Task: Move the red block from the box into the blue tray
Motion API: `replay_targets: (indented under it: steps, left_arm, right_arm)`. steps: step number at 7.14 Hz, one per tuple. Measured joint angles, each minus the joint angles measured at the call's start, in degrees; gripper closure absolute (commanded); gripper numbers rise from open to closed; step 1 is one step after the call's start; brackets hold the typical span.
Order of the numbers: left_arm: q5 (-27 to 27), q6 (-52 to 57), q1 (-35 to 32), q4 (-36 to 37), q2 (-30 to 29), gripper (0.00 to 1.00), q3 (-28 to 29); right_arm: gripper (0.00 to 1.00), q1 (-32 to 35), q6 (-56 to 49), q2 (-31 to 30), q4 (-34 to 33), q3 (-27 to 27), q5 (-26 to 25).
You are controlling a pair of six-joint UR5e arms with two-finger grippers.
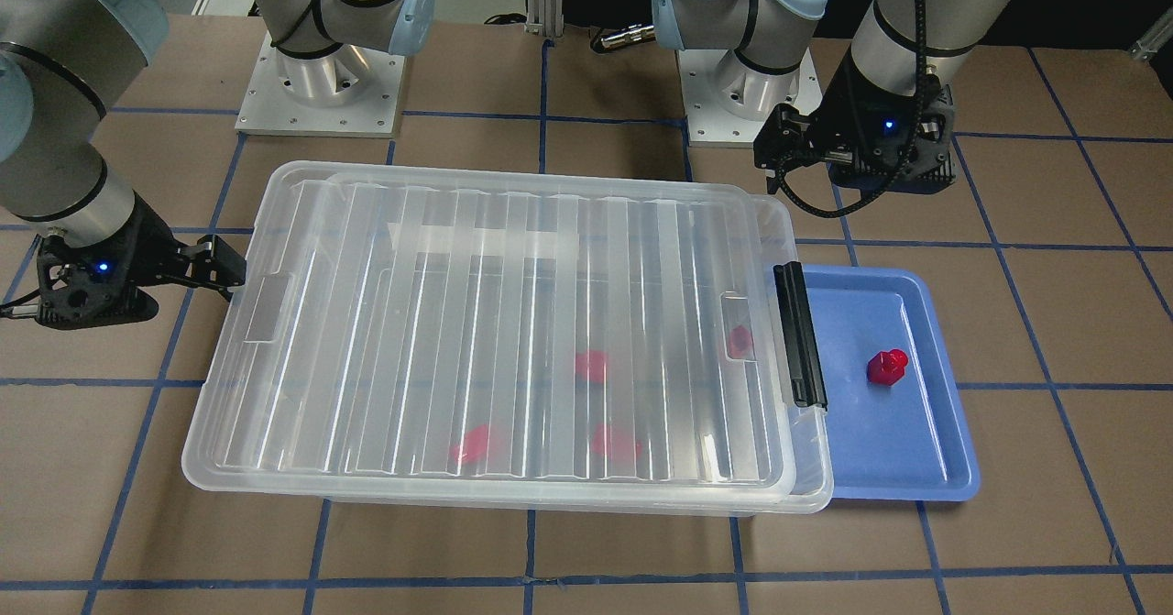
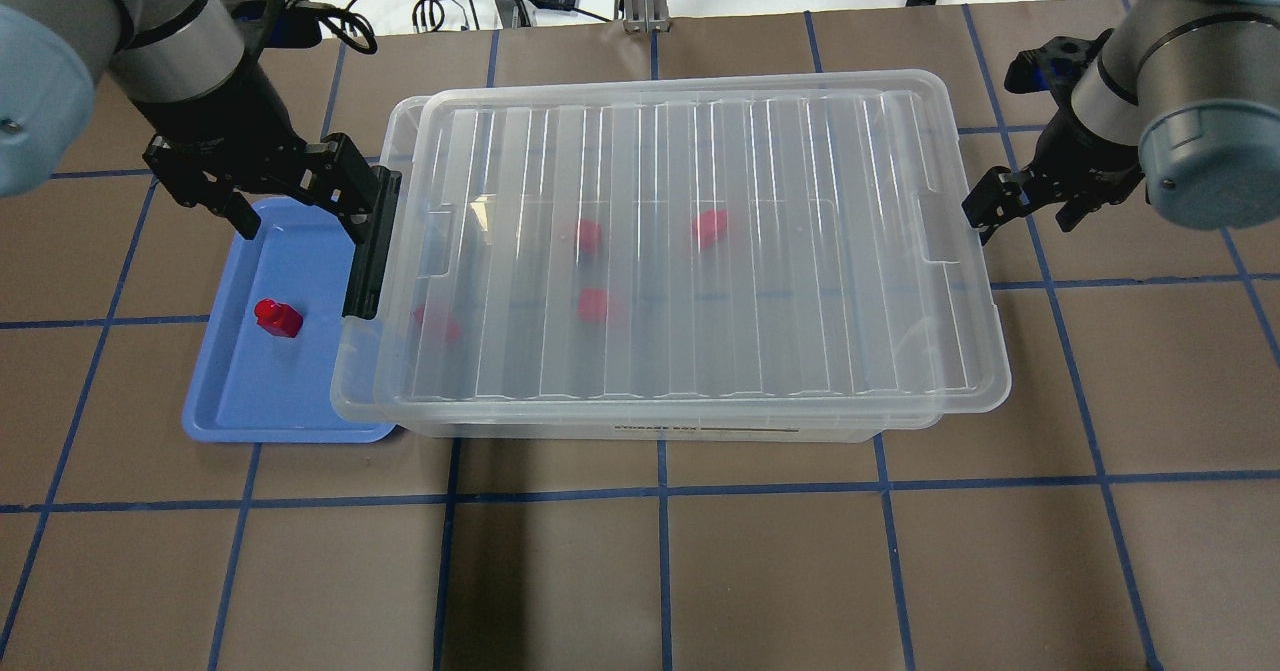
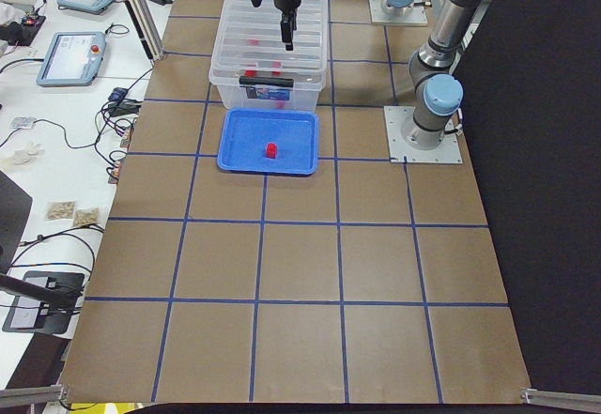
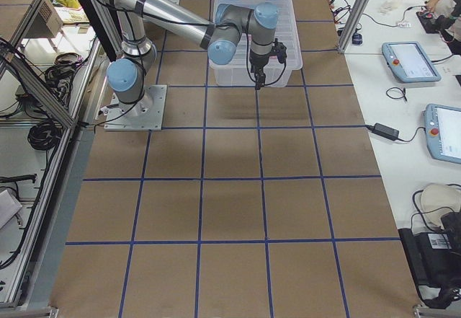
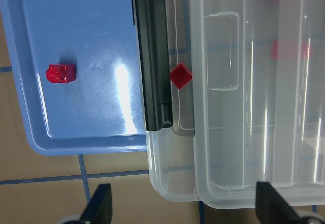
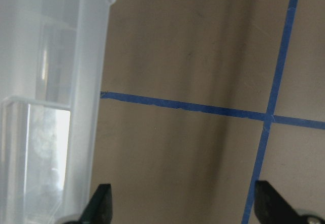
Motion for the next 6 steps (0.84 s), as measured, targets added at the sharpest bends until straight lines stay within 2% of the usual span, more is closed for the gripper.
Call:
replay_targets:
  steps: [6]
  left_arm:
    - [-0.42, -0.30, 0.04, 0.22, 0.01, 0.00, 0.02]
  right_arm:
    - [0.00, 0.16, -0.06, -0.20, 0.12, -1.57, -0.16]
